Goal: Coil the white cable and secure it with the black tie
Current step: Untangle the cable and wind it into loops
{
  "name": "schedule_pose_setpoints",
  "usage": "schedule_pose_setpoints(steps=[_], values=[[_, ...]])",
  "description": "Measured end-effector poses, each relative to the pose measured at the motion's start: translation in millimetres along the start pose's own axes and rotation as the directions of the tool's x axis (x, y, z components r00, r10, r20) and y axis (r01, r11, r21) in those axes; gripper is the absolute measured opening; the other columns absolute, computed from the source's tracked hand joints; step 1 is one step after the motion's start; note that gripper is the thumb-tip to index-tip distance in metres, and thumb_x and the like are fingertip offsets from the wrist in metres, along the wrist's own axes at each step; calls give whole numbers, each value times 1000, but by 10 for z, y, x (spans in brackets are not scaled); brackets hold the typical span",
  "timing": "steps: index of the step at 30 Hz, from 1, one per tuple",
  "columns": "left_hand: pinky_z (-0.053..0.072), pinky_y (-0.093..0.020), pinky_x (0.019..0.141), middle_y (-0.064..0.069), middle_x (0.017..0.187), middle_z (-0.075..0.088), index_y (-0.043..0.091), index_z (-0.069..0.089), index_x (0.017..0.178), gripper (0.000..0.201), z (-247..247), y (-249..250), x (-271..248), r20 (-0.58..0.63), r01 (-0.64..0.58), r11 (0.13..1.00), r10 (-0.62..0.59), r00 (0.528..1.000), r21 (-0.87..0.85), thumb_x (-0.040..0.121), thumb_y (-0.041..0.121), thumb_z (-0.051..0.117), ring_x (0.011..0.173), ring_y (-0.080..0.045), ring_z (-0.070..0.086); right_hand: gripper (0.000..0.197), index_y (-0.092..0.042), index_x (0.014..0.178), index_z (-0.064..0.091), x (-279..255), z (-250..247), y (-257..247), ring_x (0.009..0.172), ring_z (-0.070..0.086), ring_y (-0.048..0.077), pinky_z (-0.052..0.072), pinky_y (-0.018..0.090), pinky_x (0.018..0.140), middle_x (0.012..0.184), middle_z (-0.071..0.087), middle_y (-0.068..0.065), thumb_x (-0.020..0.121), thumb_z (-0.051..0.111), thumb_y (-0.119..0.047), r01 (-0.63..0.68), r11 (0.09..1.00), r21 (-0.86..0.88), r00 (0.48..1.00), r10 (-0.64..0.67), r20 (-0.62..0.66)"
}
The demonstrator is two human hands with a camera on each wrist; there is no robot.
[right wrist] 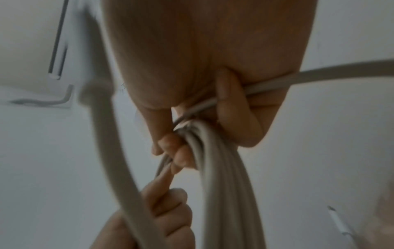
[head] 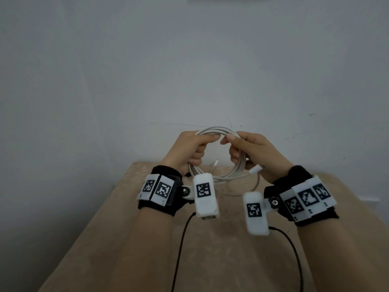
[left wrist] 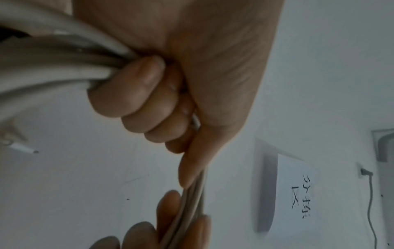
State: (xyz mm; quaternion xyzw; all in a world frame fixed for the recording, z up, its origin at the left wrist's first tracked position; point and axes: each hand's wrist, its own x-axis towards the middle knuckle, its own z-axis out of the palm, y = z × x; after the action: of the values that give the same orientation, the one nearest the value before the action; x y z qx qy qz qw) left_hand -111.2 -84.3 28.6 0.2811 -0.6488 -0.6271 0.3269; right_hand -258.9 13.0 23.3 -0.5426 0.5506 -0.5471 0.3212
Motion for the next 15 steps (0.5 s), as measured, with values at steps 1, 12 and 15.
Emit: schedule_pose_setpoints(steps=[1, 12, 15], values=[[14, -15, 32, 10, 44, 22, 20, 38, 65, 35, -8, 3, 12, -16, 12, 998, -13, 1000, -55, 87, 15, 65, 35, -5, 14, 34, -10, 97, 67, 5, -18, 1, 53, 48, 13, 23, 23, 45, 57, 53, -3, 92, 50, -40, 0, 998, 62, 1000, 0, 12], [12, -17, 27, 10, 42, 17, 22, 28, 58, 47, -60, 18, 68, -115, 84, 885, -153, 982, -458, 90, 19, 62, 30, -4, 12, 51, -14, 104, 62, -20, -32, -62, 82, 67, 9, 18, 14, 34, 89, 70, -2, 76, 63, -57, -16, 922, 387, 996, -19, 86], [12, -17, 27, 10, 42, 18, 21, 29, 57, 47, -42, 12, 70, -118, 87, 877, -161, 980, -472, 90, 19, 62, 29, -4, 13, 65, -10, 97, 61, -21, -6, -36, 83, 66, 10, 23, 12, 33, 86, 68, -2, 54, 84, -54, 40, 951, 306, 997, -60, 57]])
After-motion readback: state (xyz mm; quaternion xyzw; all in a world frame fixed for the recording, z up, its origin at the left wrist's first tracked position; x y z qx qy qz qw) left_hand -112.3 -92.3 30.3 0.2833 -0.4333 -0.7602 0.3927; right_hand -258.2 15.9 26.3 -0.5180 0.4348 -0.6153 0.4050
